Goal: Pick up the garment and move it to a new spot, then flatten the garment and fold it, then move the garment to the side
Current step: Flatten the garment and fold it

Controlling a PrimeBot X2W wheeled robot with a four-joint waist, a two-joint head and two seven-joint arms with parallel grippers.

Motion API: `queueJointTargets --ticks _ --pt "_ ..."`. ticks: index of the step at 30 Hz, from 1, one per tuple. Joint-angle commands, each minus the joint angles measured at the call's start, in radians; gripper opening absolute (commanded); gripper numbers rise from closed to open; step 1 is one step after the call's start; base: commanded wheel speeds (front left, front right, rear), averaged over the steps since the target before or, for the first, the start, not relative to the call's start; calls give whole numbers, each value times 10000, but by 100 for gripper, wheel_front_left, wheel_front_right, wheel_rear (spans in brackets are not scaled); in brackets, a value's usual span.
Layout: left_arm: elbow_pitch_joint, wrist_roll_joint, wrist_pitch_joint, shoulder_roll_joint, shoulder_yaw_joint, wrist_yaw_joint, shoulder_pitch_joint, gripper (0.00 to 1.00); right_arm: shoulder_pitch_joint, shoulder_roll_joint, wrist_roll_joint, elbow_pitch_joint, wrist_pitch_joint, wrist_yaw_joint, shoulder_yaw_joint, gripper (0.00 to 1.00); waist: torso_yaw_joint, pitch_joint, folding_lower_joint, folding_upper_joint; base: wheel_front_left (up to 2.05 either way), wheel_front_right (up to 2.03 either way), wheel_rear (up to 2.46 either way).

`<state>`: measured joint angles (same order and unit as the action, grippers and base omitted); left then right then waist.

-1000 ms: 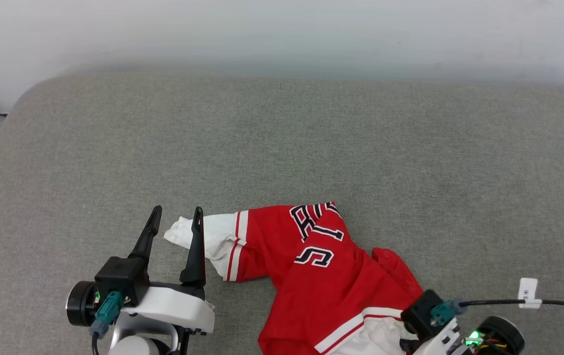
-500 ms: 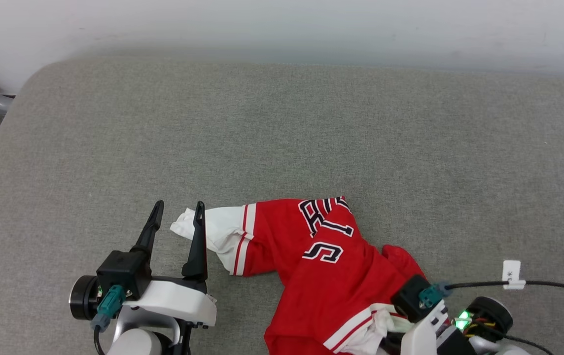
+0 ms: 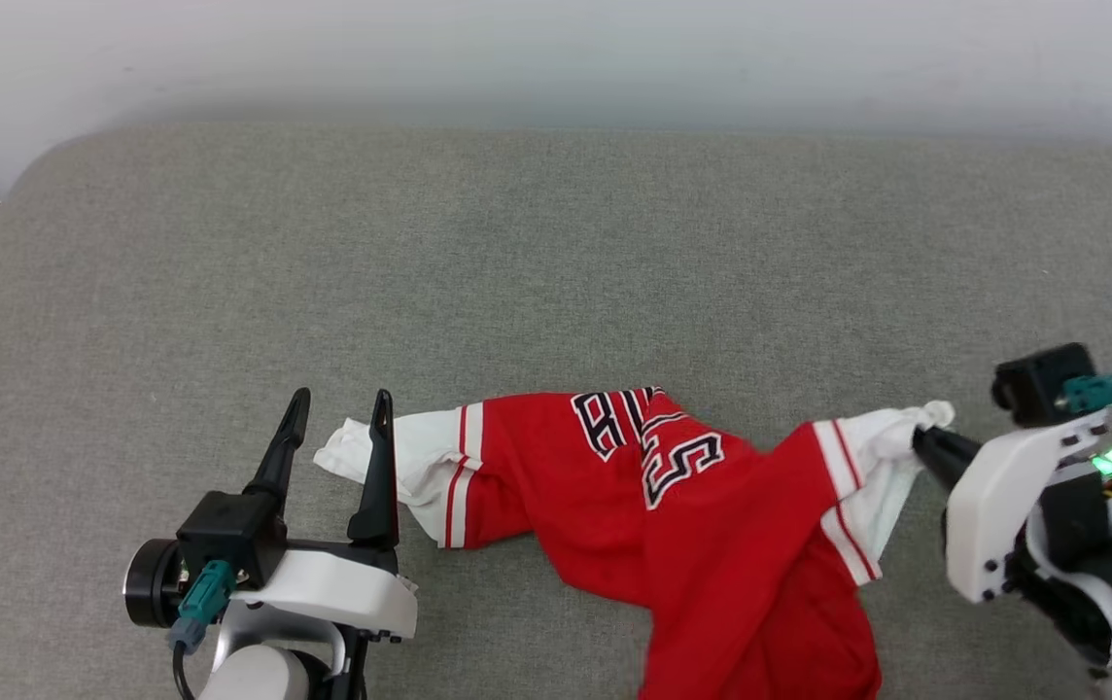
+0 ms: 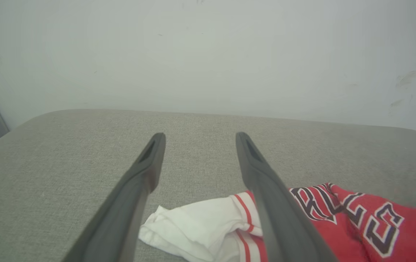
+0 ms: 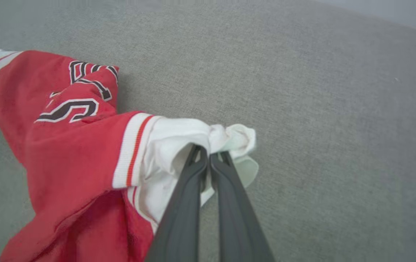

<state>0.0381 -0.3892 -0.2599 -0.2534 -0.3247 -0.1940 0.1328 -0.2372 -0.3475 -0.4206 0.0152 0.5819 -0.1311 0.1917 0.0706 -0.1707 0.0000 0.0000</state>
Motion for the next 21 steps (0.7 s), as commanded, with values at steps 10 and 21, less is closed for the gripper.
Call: queueJointTargets --ticks 10,21 --pt "32 54 -38 -82 -33 30 361 100 -852 50 -188 3040 -1249 8 -1907 0 98 -556 0 0 0 0 0" --pt "224 22 -56 -72 -2 46 295 100 -648 228 -679 4233 -3797 7 -2061 100 63 -472 0 0 0 0 0"
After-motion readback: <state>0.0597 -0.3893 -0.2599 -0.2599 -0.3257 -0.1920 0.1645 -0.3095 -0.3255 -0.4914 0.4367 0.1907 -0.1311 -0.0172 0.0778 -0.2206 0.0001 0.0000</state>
